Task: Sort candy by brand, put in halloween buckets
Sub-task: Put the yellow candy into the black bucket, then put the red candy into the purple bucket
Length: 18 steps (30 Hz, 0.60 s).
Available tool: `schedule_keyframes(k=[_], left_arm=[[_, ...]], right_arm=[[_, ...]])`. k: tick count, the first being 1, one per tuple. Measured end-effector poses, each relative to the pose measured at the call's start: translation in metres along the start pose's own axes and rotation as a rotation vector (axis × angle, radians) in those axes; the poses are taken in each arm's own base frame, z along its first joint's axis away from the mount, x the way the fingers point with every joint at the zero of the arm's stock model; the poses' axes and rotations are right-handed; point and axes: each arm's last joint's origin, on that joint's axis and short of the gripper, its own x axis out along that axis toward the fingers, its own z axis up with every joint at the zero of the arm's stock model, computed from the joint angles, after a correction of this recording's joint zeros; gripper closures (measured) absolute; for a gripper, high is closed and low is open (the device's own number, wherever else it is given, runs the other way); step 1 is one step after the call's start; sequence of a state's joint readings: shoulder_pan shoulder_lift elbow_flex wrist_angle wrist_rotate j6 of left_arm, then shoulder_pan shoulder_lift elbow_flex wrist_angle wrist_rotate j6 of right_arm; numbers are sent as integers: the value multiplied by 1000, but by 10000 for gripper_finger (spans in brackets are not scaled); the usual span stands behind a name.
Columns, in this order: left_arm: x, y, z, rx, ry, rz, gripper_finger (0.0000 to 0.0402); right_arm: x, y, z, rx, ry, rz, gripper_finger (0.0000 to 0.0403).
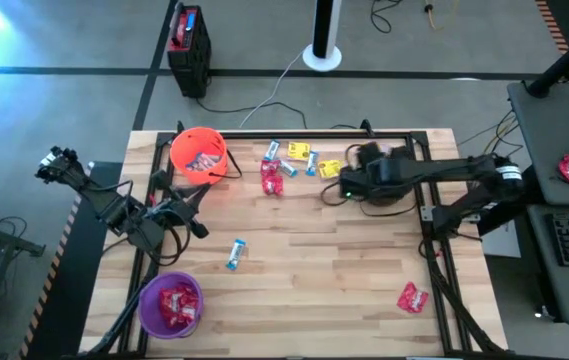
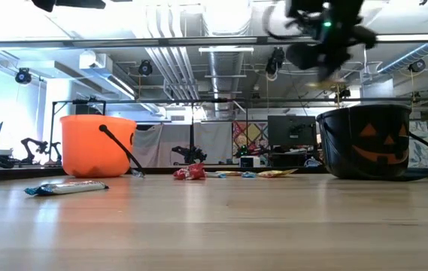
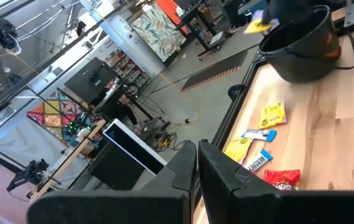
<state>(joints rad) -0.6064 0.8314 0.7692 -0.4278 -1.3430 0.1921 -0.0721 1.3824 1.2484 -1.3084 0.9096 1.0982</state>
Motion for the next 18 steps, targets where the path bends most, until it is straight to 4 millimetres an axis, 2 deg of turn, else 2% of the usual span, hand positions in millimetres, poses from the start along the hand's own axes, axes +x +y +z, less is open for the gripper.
schedule_keyframes(k=[4,10,14,18], left_arm=[[0,0,0,0,0,1,400],[0,0,0,0,1,1,400],[0,0,0,0,1,1,400],[0,0,0,0,1,1,400]], right_arm=[[2,-17,-1,64,136,-12,394],[5,-18,-4,60,159,-12,389],[5,-18,-5,77,162,-15,363],[7,-19,-4,83,186,-17,319]])
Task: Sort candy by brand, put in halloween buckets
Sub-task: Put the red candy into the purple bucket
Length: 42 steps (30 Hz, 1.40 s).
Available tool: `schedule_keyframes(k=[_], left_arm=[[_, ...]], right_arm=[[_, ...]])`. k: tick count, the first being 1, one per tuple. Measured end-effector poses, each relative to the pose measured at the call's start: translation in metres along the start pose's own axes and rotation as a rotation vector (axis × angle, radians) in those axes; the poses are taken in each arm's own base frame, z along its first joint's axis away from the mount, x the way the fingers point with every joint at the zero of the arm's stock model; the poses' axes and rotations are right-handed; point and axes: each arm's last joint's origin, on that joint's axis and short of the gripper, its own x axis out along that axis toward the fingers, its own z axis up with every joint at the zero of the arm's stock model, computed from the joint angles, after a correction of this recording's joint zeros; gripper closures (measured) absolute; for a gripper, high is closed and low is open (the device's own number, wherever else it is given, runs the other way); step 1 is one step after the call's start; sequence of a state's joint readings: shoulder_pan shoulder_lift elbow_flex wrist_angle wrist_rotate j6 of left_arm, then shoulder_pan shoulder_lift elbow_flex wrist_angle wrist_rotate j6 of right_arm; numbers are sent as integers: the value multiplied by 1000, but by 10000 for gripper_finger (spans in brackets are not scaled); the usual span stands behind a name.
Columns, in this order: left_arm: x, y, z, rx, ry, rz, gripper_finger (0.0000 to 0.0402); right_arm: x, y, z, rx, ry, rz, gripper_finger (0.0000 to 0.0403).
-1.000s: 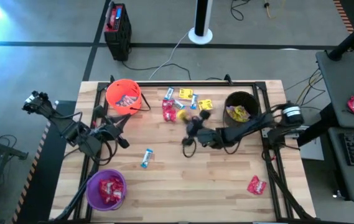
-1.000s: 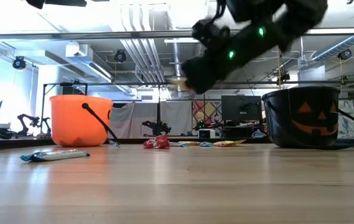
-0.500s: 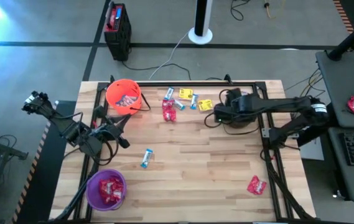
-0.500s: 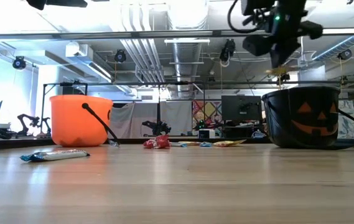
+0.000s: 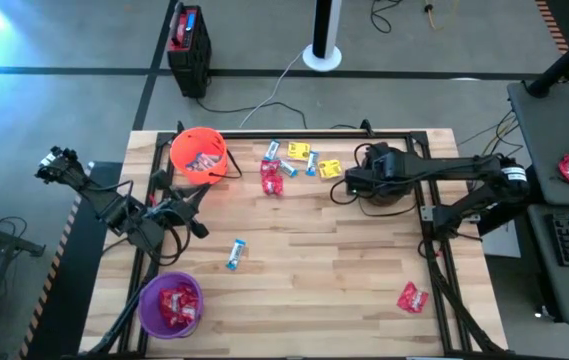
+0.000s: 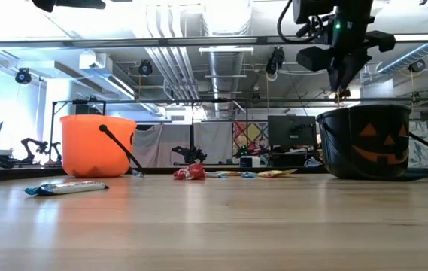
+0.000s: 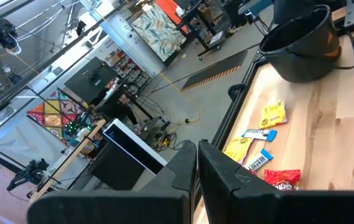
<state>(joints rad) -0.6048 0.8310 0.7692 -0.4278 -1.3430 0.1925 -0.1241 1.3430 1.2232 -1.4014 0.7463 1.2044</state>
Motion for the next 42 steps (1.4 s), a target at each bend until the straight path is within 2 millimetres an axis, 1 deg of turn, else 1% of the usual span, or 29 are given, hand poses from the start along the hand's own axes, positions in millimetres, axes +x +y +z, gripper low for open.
schedule_keyframes(k=[3,5,8,12,14,16,18,19,25,28,31,33,38,42], left_arm=[[0,0,0,0,0,0,400],[0,0,0,0,0,0,400],[0,0,0,0,0,0,400],[0,0,0,-3,0,0,400],[0,0,0,-15,0,0,400],[0,0,0,-21,0,0,400],[0,0,0,-22,0,0,400],[0,0,0,-22,0,0,400],[0,0,0,-27,0,0,400],[0,0,0,-27,0,0,400],[0,0,0,-30,0,0,400],[0,0,0,-30,0,0,400],[0,0,0,-29,0,-1,400],[0,-1,0,-30,0,-2,400]], right_arm=[[0,4,2,-22,-19,27,284],[-3,17,5,-35,-72,135,265],[-12,51,15,-127,-211,401,244],[-20,92,31,-278,-401,760,235],[-20,109,34,-391,-493,899,236],[-16,126,32,-522,-562,996,240],[-5,142,25,-648,-570,1015,245],[1,149,23,-679,-567,1003,247],[51,188,19,-682,-451,923,260],[72,203,16,-697,-411,859,264],[86,210,20,-669,-411,744,263],[95,213,24,-644,-386,724,259],[113,223,25,-620,-284,856,251],[126,228,20,-611,-219,888,251]])
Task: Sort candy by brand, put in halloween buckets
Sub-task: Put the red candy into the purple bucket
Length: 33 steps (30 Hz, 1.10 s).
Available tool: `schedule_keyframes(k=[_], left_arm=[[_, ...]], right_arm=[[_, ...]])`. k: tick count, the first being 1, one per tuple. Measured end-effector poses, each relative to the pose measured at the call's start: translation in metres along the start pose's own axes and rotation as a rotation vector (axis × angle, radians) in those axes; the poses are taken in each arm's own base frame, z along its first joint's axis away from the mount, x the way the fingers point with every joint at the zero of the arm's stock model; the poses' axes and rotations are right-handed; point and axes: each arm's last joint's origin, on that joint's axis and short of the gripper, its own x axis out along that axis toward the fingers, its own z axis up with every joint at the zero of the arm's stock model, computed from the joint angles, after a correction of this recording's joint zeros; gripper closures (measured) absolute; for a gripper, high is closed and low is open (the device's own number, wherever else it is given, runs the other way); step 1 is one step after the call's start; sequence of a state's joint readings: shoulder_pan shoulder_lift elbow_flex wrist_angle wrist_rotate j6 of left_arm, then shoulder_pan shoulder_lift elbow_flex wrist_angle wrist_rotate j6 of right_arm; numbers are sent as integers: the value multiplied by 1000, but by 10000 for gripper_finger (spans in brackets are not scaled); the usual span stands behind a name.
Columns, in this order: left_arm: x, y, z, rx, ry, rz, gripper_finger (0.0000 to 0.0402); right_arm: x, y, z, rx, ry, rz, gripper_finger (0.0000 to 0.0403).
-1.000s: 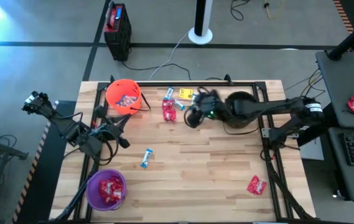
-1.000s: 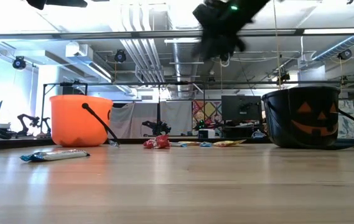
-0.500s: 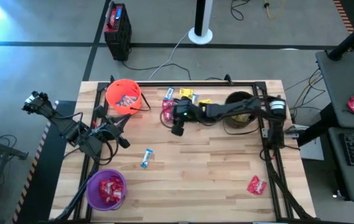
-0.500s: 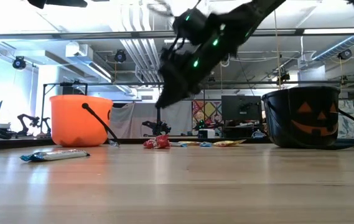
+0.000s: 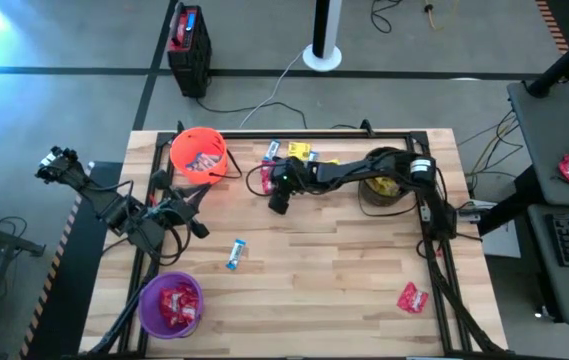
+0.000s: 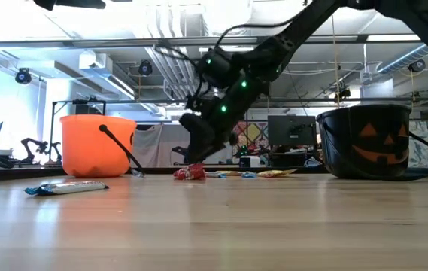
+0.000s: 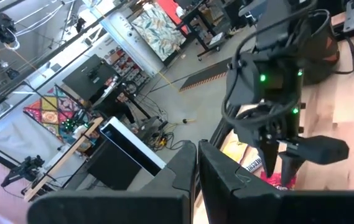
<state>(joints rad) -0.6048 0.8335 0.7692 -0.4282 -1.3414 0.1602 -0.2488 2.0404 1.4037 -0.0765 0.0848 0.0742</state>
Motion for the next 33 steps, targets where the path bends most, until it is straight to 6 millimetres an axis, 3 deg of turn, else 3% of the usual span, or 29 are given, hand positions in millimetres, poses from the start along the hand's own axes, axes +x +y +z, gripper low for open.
schedule_keyframes(k=[11,17,19,22,25,29,33], left_arm=[[1,-3,0,8,0,-20,400],[1,-6,0,18,3,-19,400],[2,-8,0,22,4,-19,400],[2,-10,0,4,4,-37,400],[2,-15,1,-11,-9,-163,400],[2,-23,2,-43,-18,-358,392],[2,-32,1,-66,-3,-452,359]], right_arm=[[19,-1,-16,28,52,0,283],[19,3,-16,-19,56,6,351],[14,6,-14,-47,53,12,381],[4,9,-8,-67,41,26,390],[-12,13,2,-71,25,57,393],[-39,25,13,-72,17,238,394],[-67,49,22,-101,-27,450,394]])
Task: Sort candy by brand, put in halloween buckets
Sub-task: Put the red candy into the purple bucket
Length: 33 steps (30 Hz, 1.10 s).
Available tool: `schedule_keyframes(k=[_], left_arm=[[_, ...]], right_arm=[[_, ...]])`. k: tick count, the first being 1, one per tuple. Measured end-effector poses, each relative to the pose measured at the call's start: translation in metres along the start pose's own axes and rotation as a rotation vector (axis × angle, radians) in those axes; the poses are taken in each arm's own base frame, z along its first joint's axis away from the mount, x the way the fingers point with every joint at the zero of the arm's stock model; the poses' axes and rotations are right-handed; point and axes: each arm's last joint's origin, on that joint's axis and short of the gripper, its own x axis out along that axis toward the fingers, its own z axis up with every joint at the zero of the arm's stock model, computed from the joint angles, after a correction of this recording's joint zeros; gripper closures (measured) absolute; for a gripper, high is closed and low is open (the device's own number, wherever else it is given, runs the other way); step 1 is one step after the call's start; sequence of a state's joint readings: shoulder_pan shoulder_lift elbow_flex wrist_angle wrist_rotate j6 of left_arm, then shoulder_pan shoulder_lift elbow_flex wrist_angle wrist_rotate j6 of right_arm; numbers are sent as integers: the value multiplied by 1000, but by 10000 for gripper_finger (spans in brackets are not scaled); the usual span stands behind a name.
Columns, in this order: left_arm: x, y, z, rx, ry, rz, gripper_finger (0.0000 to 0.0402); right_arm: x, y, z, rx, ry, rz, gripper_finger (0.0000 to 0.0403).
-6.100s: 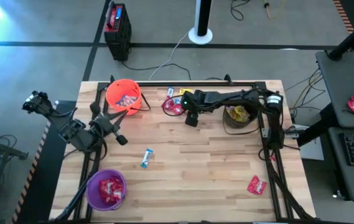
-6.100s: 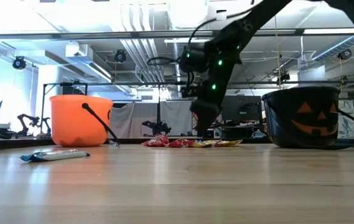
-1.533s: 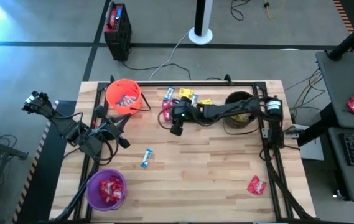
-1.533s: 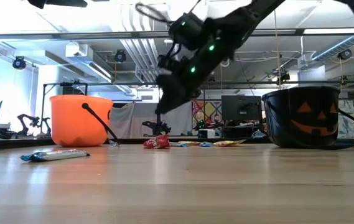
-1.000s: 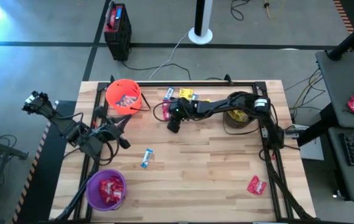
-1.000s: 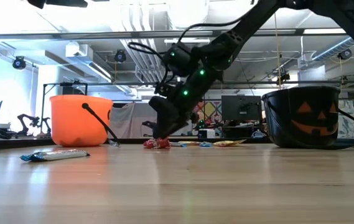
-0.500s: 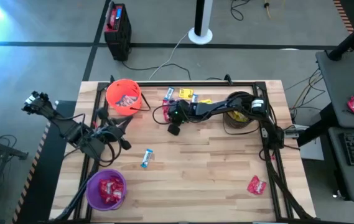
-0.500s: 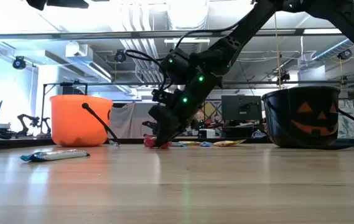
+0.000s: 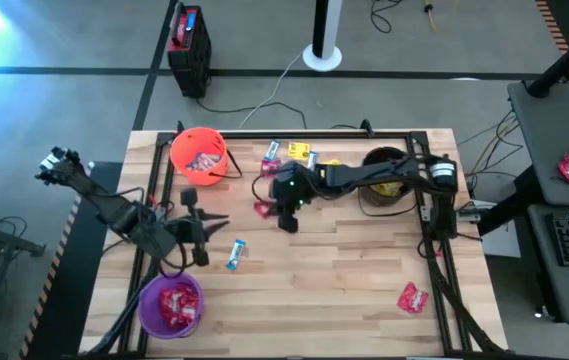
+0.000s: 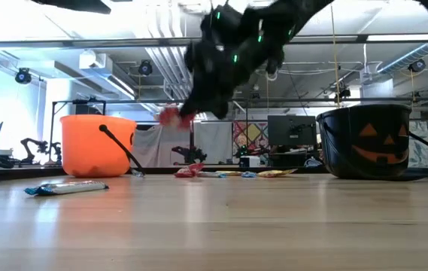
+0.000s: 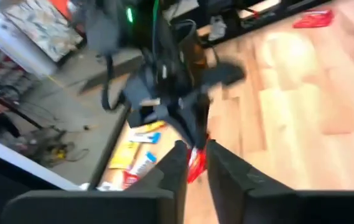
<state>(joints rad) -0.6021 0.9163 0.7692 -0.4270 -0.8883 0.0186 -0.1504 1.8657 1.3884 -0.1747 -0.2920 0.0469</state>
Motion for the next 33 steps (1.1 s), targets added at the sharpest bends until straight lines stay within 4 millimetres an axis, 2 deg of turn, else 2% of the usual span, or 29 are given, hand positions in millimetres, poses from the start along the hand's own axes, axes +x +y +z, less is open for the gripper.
schedule_keyframes(k=[4,8,13,18,23,27,30,33], left_arm=[[9,-13,-2,-12,36,-30,309],[24,-32,-3,33,64,-89,262],[42,-54,-6,107,83,-98,229],[50,-68,-5,99,69,-123,222],[54,-75,-6,84,67,-127,233],[56,-80,-6,78,61,-129,261],[57,-82,-6,74,51,-135,311],[55,-85,-5,65,46,-143,379]], right_arm=[[-7,34,10,-59,-51,152,394],[-7,59,12,-84,-71,209,394],[-6,75,12,-79,-82,270,394],[-5,84,14,-73,-106,306,394],[-5,93,18,-61,-144,338,394],[-5,101,17,-39,-141,355,394],[-4,103,17,-11,-136,361,393],[-4,104,16,8,-131,364,384]])
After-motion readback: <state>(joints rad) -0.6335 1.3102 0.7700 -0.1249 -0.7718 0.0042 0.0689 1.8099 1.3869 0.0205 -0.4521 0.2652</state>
